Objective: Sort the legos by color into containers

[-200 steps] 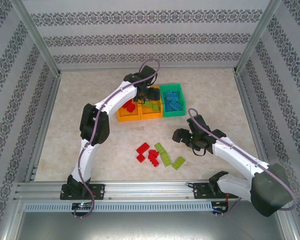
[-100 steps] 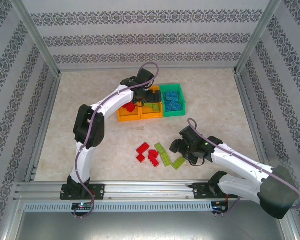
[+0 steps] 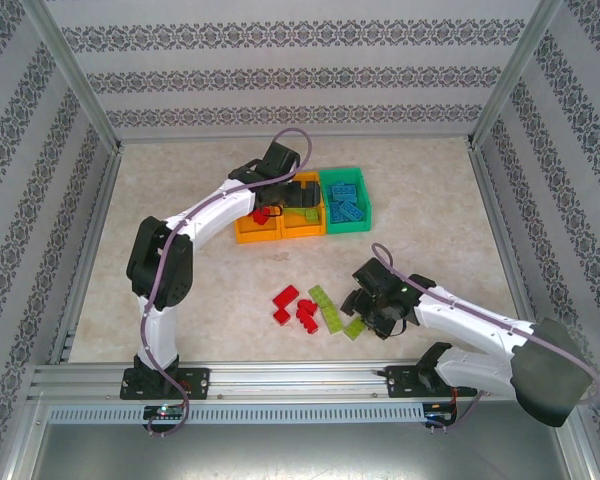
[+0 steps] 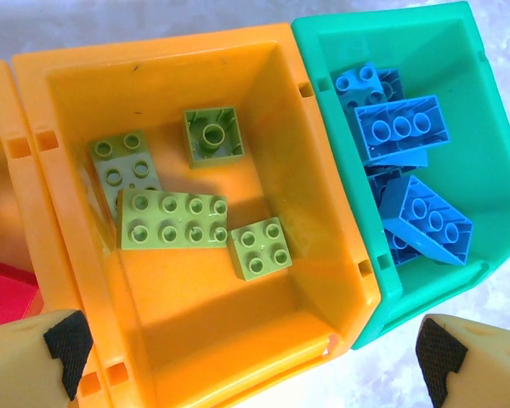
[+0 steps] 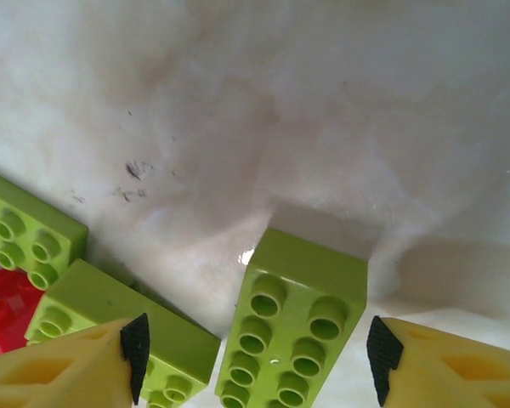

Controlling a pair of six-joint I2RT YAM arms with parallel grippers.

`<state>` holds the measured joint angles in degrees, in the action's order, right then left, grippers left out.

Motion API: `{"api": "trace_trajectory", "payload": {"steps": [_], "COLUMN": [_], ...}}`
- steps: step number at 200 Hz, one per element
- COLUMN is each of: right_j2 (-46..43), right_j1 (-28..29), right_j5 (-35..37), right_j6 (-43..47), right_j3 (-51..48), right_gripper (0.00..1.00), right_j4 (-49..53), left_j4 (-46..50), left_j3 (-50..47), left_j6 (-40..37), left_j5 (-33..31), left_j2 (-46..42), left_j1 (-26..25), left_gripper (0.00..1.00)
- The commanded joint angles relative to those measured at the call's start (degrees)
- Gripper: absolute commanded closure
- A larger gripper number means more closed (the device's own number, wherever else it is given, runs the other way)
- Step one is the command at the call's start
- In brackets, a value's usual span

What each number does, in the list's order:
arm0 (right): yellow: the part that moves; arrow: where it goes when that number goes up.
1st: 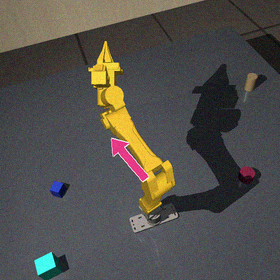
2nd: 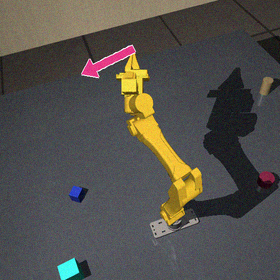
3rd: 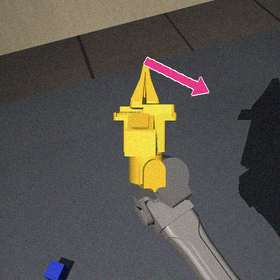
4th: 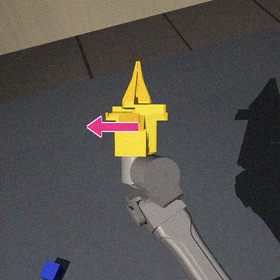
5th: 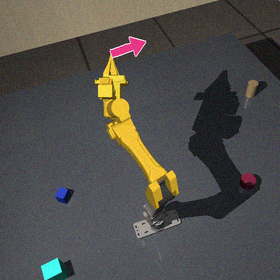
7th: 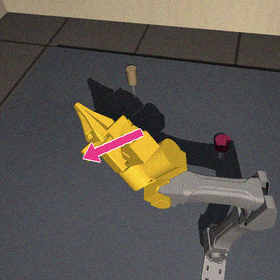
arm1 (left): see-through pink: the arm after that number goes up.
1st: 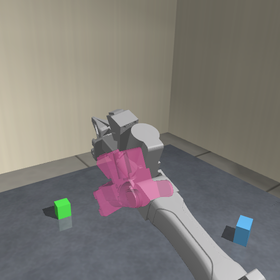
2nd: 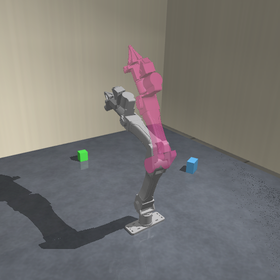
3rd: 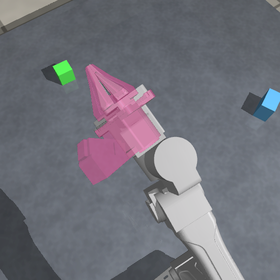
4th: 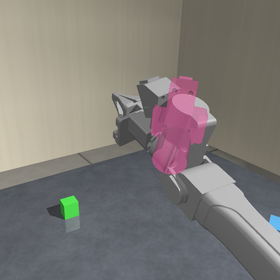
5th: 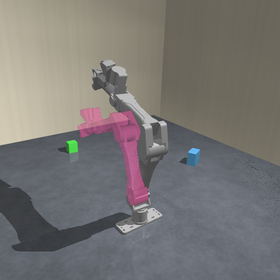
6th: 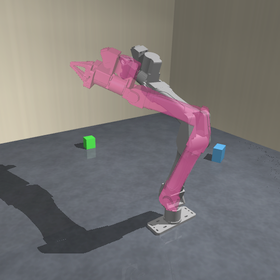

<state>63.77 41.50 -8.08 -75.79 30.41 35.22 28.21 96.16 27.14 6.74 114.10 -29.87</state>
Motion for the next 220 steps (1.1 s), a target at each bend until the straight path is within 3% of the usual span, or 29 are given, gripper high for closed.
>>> {"api": "trace_trajectory", "payload": {"steps": [1, 68, 132, 191, 220], "right_j2": [1.6, 6.29, 4.83, 6.86, 11.94], "right_j1": [0.55, -0.69, -4.66, -6.34, -11.29], "right_j5": [-1.45, -2.35, 2.58, 11.45, 5.8], "right_j6": [-0.49, 3.34, 9.75, 27.59, 34.38], "right_j3": [-0.95, -2.29, 0.49, 15.13, 20.99], "right_gripper": [0.35, 0.46, 0.7, 0.7, 0.7], "right_j4": [1.37, -0.38, 2.43, -2.78, -13.47], "left_j4": [-2.81, -3.33, -3.17, -4.55, -10.1], "left_j3": [-1.05, -3.05, -4.77, -10.12, -17.44], "left_j6": [-1.9, -2.01, -1.67, -1.74, -0.84], "left_j5": [0.24, -0.84, -1.88, -4.97, -5.57], "left_j2": [-2.26, -4.04, -5.18, -9.64, -14.26], "left_j1": [0.85, 0.86, 0.83, 0.93, 1.04], "left_gripper": [0.0, 0.0, 0.0, 0.0, 0.0]}}
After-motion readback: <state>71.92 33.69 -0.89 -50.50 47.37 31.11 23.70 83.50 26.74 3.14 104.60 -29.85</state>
